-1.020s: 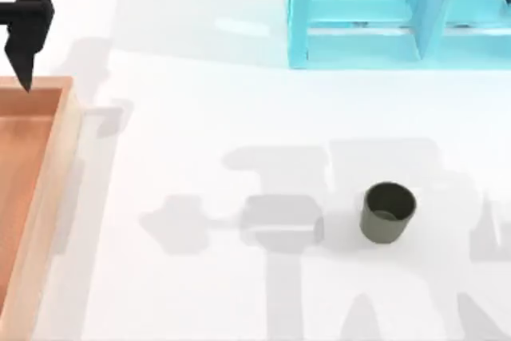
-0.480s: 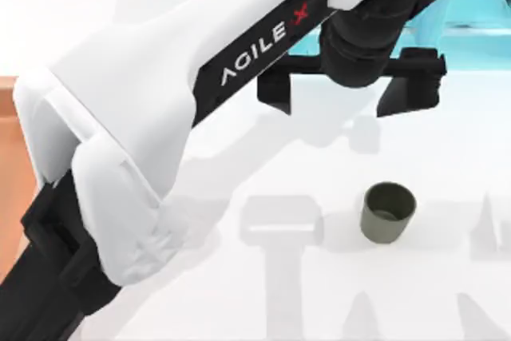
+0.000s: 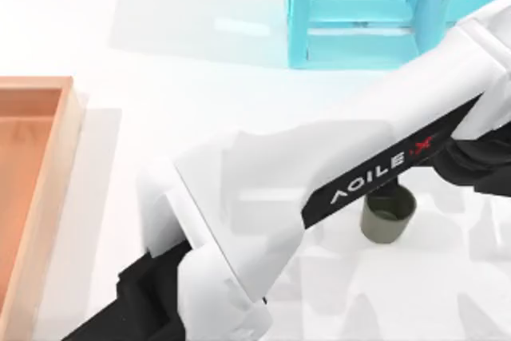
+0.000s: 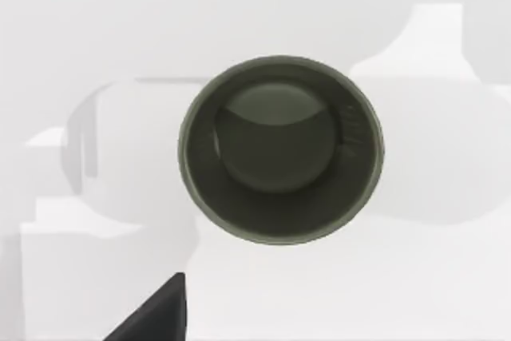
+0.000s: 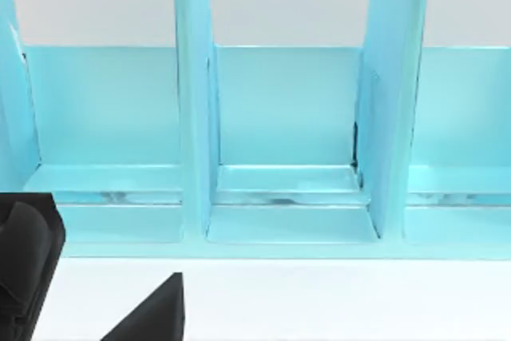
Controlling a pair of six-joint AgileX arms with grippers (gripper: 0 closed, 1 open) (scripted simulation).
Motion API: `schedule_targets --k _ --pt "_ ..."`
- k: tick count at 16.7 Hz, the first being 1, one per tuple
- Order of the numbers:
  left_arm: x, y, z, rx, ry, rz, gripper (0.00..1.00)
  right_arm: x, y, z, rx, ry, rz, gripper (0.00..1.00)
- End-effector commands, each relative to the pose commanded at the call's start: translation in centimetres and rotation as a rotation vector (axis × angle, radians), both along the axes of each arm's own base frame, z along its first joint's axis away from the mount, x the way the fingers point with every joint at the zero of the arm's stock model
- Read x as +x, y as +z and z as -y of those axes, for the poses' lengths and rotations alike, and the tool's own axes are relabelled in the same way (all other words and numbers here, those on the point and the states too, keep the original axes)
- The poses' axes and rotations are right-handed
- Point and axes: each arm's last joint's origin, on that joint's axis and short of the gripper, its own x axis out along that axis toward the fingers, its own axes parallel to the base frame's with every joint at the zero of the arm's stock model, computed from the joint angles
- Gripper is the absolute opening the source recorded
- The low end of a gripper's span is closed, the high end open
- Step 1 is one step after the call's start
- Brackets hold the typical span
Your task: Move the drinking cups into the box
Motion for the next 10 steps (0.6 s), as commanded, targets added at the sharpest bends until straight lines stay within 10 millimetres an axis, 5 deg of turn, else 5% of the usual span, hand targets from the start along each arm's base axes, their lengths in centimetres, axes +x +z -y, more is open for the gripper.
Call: schedule_targets --k 5,10 --pt "0.4 -0.8 0.2 0.005 0.001 -0.003 1.0 0.0 0.0 0.0 0.0 0.0 0.0 1.0" --pt "1.6 -4.6 0.8 0.001 0.0 -0.001 1.0 0.0 0.0 0.0 0.0 0.0 0.0 1.0"
